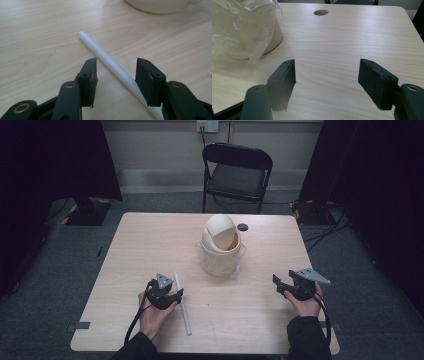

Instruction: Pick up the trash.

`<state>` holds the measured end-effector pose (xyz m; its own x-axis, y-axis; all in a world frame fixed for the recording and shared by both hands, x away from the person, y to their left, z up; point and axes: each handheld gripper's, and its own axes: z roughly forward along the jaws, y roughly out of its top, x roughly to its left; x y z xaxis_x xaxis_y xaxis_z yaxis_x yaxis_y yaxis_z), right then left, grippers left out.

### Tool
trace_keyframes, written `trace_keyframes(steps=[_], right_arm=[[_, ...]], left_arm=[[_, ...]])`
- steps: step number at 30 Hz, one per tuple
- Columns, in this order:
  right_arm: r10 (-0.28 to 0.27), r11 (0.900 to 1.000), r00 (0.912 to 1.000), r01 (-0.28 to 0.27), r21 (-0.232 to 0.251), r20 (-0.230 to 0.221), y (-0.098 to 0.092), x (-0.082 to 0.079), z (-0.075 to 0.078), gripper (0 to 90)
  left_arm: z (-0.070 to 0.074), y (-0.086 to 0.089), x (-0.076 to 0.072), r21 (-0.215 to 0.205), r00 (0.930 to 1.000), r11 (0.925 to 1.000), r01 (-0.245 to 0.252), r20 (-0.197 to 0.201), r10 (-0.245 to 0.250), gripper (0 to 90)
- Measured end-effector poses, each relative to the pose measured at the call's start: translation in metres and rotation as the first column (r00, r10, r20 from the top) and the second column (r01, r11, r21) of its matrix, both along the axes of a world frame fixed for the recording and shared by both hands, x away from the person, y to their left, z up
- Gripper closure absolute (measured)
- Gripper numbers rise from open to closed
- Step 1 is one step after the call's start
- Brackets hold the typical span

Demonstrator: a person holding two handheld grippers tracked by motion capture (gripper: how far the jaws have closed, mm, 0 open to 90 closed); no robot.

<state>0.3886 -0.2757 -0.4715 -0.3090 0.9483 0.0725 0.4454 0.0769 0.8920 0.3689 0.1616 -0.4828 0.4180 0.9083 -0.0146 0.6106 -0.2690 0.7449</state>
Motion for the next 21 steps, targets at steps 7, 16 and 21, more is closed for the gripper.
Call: trace_keyframes(steps=[7, 16, 21], right_arm=[[0.017, 1.0, 0.9997, -0.017, -0.012, -0.018, 0.003, 0.001, -0.004, 30.0], [0.02, 1.0, 0.9996, -0.02, -0.017, -0.021, 0.004, 0.002, -0.005, 30.5], [0.022, 1.0, 0.9995, -0.023, -0.019, -0.023, 0.004, 0.002, -0.006, 30.5]], left_arm=[[-0.005, 0.003, 0.004, 0.012, 0.9991, 0.9998, 0.015, -0.039, -0.015, 61.5], [-0.005, 0.027, -0.003, -0.01, 0.9963, 0.9991, 0.042, -0.074, -0.043, 69.6], [-0.005, 0.037, -0.013, 0.018, 0.9965, 0.9988, 0.044, -0.072, -0.043, 64.6]])
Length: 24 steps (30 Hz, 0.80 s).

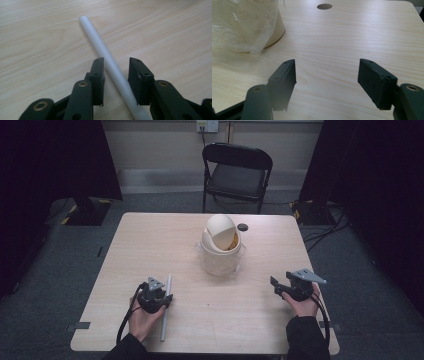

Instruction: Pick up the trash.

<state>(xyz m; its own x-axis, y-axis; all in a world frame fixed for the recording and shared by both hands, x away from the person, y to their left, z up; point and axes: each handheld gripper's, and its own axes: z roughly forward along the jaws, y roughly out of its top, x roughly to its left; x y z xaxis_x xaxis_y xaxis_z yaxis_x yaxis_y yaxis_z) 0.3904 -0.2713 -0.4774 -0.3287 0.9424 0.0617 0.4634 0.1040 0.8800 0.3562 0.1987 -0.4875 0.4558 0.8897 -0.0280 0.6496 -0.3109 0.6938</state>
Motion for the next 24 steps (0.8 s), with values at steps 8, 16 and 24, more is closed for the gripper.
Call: trace_keyframes(steps=[8, 16, 24], right_arm=[[0.003, 1.0, 1.0, -0.003, -0.002, -0.007, 0.001, 0.0, -0.001, 30.8], [0.012, 1.0, 0.9999, -0.012, 0.028, -0.009, 0.0, 0.001, -0.002, 32.0], [0.013, 0.997, 0.9996, -0.014, 0.07, 0.026, -0.005, -0.001, 0.006, 33.0]], left_arm=[[-0.001, 0.014, -0.01, -0.018, 0.9997, 0.9996, -0.022, 0.006, 0.022, 77.1], [0.006, 0.016, -0.009, -0.097, 0.9981, 0.9948, 0.031, 0.057, -0.025, 80.6], [0.036, 0.018, -0.019, -0.151, 0.9625, 0.9838, 0.097, 0.266, -0.054, 80.5]])
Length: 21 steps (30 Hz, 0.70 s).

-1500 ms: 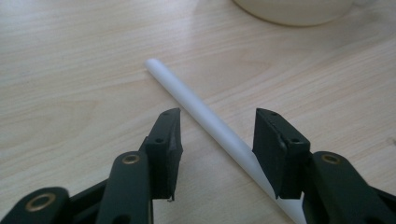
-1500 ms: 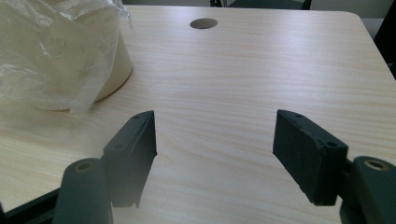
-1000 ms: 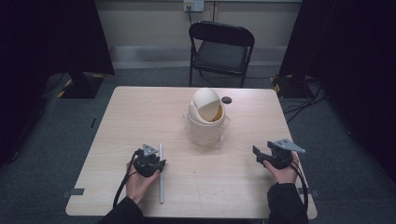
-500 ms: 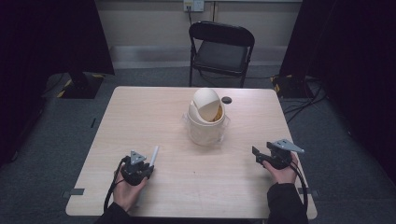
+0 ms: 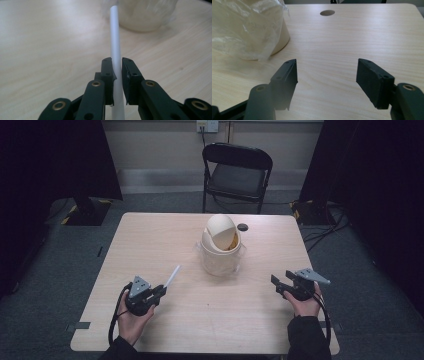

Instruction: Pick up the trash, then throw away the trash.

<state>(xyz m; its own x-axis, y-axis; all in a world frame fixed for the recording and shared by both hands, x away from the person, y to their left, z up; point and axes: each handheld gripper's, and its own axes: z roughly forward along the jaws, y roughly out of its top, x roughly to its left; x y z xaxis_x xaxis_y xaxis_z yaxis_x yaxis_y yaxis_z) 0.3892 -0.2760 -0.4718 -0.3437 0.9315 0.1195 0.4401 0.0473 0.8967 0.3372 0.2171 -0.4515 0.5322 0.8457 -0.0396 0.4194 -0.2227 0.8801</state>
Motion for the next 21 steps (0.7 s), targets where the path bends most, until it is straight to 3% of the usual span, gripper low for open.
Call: trace_keyframes(steps=[3, 7, 12, 16, 21], right_arm=[[-0.005, 1.0, 0.9997, 0.004, 0.018, 0.023, -0.002, -0.001, 0.005, 33.0], [-0.005, 0.999, 0.9988, 0.003, 0.046, 0.049, -0.005, -0.002, 0.011, 33.6], [0.005, 0.996, 0.997, -0.012, 0.088, 0.078, -0.002, -0.003, 0.017, 33.6], [0.021, 0.995, 0.9947, -0.03, 0.091, 0.1, 0.001, -0.002, 0.022, 32.6], [0.023, 0.994, 0.99, -0.037, 0.099, 0.139, 0.006, -0.002, 0.028, 30.8]], left_arm=[[0.01, -0.001, -0.004, -0.02, 0.9982, 0.9997, 0.012, 0.06, -0.011, 80.5], [0.02, -0.001, -0.008, -0.047, 0.9939, 0.9986, 0.023, 0.109, -0.018, 80.5], [0.033, 0.002, -0.01, -0.083, 0.9886, 0.996, 0.032, 0.149, -0.019, 80.5], [0.041, -0.001, -0.009, -0.09, 0.9802, 0.9945, 0.055, 0.195, -0.036, 80.5], [0.046, -0.009, -0.006, -0.109, 0.9754, 0.9906, 0.083, 0.212, -0.058, 80.5]])
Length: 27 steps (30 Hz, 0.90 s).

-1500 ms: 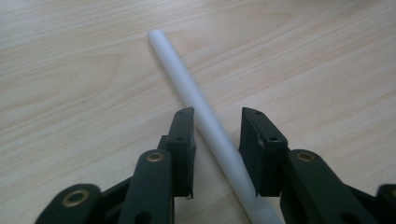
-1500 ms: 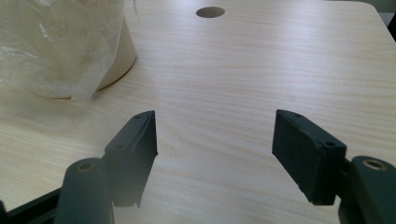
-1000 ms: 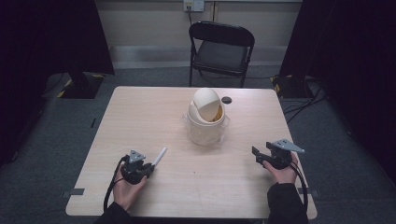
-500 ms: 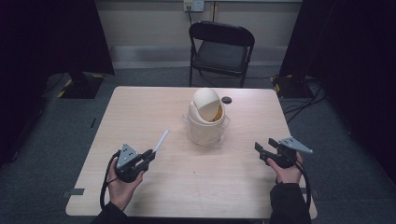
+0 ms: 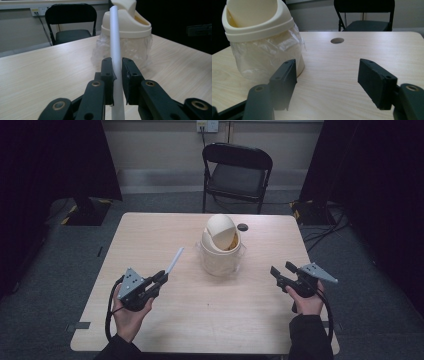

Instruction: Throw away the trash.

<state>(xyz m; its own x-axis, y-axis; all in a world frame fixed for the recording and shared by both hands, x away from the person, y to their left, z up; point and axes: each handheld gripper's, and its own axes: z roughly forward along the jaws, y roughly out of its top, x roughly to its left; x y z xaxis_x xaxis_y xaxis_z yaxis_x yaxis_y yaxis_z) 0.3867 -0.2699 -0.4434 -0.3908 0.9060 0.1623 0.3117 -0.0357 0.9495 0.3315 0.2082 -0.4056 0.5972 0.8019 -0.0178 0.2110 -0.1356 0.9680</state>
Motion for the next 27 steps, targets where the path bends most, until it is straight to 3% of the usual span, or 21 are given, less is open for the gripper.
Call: trace_keyframes(steps=[1, 8, 11, 18, 23, 27], right_arm=[[0.003, 1.0, 0.9997, -0.003, 0.011, 0.026, 0.002, 0.0, 0.004, 31.0], [0.076, 0.996, 0.9939, -0.08, 0.047, 0.08, 0.015, 0.001, 0.021, 33.7], [0.095, 0.993, 0.9911, -0.101, 0.057, 0.093, 0.02, 0.0, 0.028, 34.7], [0.127, 0.987, 0.9846, -0.137, 0.081, 0.12, 0.032, 0.001, 0.042, 36.6], [0.172, 0.977, 0.9745, -0.187, 0.098, 0.144, 0.046, 0.002, 0.054, 39.9], [0.215, 0.962, 0.9639, -0.236, 0.133, 0.158, 0.062, 0.002, 0.064, 42.2]], left_arm=[[0.002, -0.005, 0.002, -0.007, 0.9999, 0.9999, 0.008, 0.011, -0.008, 80.5], [0.009, -0.021, 0.007, -0.012, 0.9983, 0.9988, 0.047, 0.033, -0.047, 80.4], [0.01, -0.028, 0.009, -0.026, 0.9975, 0.9976, 0.064, 0.034, -0.063, 80.4], [0.014, -0.046, 0.014, -0.014, 0.9945, 0.9956, 0.093, 0.05, -0.092, 80.5], [0.016, -0.06, 0.015, -0.008, 0.9914, 0.9935, 0.114, 0.066, -0.113, 80.4], [0.015, -0.075, 0.017, -0.011, 0.9891, 0.9914, 0.13, 0.071, -0.129, 80.5]])
